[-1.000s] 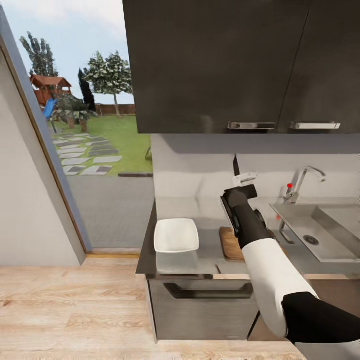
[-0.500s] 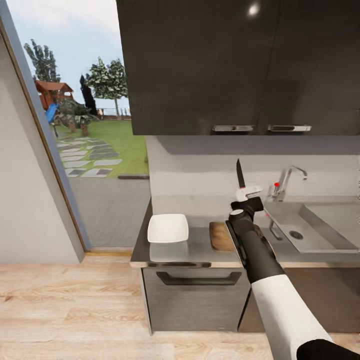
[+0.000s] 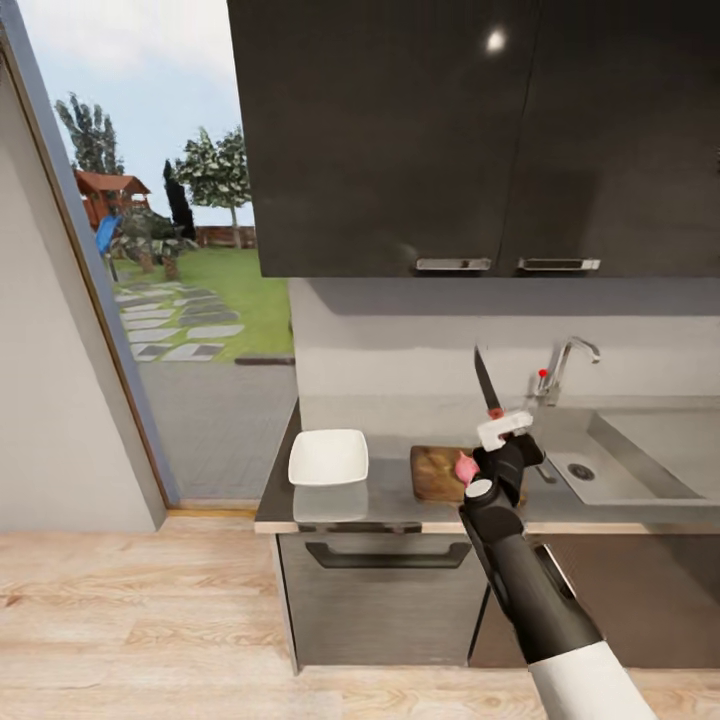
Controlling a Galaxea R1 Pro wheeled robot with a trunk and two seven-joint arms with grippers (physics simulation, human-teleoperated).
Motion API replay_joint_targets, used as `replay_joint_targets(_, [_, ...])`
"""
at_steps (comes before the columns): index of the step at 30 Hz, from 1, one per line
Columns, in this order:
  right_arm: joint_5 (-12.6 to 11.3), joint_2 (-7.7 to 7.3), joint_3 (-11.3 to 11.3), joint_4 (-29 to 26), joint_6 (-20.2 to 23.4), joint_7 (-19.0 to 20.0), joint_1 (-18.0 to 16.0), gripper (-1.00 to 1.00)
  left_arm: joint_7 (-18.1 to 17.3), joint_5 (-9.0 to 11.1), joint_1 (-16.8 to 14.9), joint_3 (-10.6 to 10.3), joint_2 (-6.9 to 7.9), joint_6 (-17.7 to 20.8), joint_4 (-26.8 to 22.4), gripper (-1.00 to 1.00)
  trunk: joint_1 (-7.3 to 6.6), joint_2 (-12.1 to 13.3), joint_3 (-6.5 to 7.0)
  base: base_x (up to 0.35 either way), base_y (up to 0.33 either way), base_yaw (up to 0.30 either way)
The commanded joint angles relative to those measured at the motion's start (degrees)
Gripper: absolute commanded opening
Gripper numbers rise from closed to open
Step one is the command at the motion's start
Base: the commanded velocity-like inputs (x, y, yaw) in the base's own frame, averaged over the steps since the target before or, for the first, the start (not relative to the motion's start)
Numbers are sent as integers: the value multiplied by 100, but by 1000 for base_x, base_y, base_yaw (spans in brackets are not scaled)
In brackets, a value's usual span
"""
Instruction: In the kitchen, take the Vidalia onion out of the sink, dice it on the chopping board with the paring knife, put the diced onion into the bowl on the countertop, then place both the paring knife and the chopping board into the sink.
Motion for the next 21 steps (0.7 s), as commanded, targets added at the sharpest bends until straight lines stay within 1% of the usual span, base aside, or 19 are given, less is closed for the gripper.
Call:
replay_joint_targets(1, [44, -1, 91, -33, 43, -16, 73, -100, 7, 14, 1, -10, 3, -9, -9, 100, 4, -11, -1, 0, 0, 0])
replay_joint_targets(3, [63, -6, 272, -68, 49, -21, 191, -100, 6, 14, 1, -10, 5, -9, -12, 100, 4, -11, 17, 0, 0, 0])
replay_joint_targets(6, [76, -10, 420, -92, 52, -24, 307, -100, 7, 14, 1, -10, 5, -9, -14, 100, 4, -11, 44, 0, 0, 0])
replay_joint_targets(16, [68, -11, 459, -92, 60, -32, 412, -100, 11, 14, 1, -10, 11, -15, -14, 100, 4, -11, 71, 0, -1, 0])
replay_joint_targets(19, [64, -11, 460, -92, 61, -33, 467, -100, 8, 14, 1, -10, 13, -16, -9, 100, 4, -11, 72, 47, -69, 0])
replay_joint_targets(21, [62, -11, 463, -85, 70, -33, 528, -100, 8, 14, 1, -10, 14, -17, 7, 100, 4, -11, 72, 115, -191, 0])
